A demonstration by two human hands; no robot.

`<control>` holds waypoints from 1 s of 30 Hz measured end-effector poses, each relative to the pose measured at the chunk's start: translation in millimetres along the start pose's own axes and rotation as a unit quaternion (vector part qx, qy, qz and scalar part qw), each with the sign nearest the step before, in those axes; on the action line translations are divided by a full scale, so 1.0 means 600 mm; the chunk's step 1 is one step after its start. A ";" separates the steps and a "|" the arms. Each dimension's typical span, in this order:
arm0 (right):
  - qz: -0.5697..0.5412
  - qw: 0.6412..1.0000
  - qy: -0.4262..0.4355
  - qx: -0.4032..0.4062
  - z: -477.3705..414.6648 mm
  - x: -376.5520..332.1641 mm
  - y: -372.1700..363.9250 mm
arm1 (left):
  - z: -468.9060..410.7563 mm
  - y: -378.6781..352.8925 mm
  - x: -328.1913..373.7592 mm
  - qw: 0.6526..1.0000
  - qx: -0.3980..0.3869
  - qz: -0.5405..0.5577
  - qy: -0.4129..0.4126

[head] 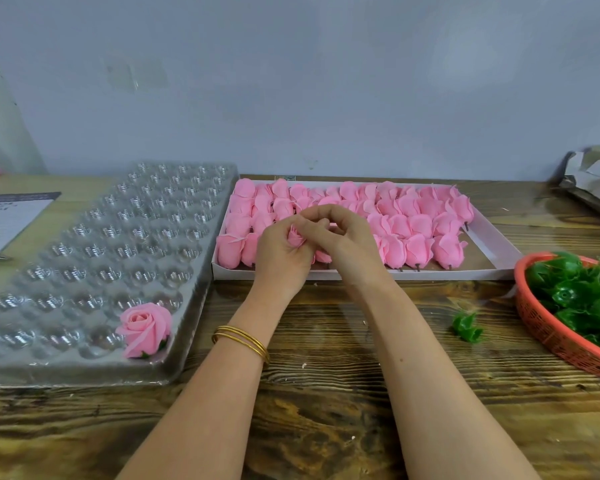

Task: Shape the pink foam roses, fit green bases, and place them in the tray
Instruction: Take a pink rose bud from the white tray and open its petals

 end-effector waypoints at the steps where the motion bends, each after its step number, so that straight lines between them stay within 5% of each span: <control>1: 0.001 1.000 0.000 0.000 0.000 -0.001 -0.001 | 0.000 0.001 -0.001 1.000 0.002 -0.001 0.000; 12: 0.024 0.999 0.014 -0.019 0.002 -0.005 -0.010 | 0.002 -0.003 -0.008 0.999 0.000 0.014 0.043; 21: -0.021 0.999 -0.004 -0.025 -0.003 0.003 -0.016 | 0.004 0.027 -0.015 0.993 0.091 0.041 0.068; 30: 0.127 0.988 0.040 -0.076 0.002 -0.004 -0.034 | 0.007 0.018 -0.025 0.971 0.086 0.180 0.134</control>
Point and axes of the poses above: each hand's wrist, its own z-axis away from the middle knuckle, its own y-axis out of the back of the hand, x = y × z, the point moved 8 cm from there along -z, towards the middle knuckle, and after that the axes turned 7 degrees about -x, right-handed, at the moved point
